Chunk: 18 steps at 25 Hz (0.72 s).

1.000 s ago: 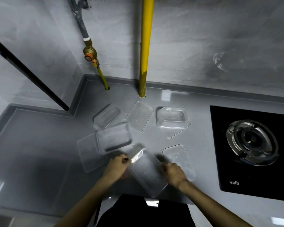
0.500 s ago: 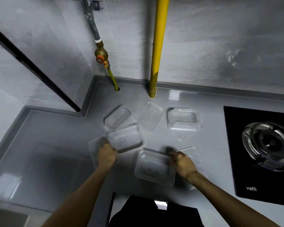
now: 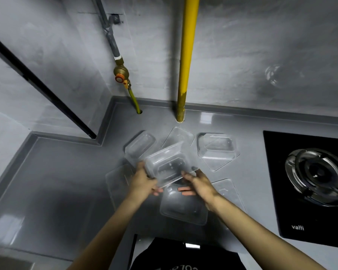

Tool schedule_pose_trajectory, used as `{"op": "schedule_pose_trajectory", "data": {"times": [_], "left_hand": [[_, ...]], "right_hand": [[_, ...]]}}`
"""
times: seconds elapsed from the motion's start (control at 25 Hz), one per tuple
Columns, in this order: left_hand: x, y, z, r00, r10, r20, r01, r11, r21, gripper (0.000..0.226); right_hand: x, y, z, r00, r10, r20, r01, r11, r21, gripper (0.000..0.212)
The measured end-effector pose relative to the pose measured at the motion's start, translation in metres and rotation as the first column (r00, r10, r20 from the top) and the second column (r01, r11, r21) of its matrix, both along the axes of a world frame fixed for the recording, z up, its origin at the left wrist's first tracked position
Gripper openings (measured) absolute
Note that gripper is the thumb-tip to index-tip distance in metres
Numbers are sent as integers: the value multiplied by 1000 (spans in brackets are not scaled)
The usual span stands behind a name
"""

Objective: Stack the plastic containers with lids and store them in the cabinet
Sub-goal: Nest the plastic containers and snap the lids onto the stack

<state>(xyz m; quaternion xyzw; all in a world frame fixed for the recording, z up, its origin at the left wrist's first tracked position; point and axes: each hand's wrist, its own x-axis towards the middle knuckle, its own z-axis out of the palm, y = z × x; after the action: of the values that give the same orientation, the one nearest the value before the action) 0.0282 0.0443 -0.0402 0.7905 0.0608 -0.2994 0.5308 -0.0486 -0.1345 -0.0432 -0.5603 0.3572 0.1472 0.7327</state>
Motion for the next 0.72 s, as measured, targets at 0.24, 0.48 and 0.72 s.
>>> {"op": "schedule_pose_trajectory", "data": {"times": [0.24,0.48,0.72], "left_hand": [[11,-1,23,893,-394,217,250,836,488,77],[18,-41,46,418,-854,309,450,490,746,44],[-2,-20,12,720,-648,250,341,644,685,26]], "right_hand": [[-1,-34,19,991,94,-98,-113,971,-211,23],[-6,-34,38,720,670,-181,-529,361,-768,15],[-53,-43,7,888,401,-225,-425,531,-733,19]]}}
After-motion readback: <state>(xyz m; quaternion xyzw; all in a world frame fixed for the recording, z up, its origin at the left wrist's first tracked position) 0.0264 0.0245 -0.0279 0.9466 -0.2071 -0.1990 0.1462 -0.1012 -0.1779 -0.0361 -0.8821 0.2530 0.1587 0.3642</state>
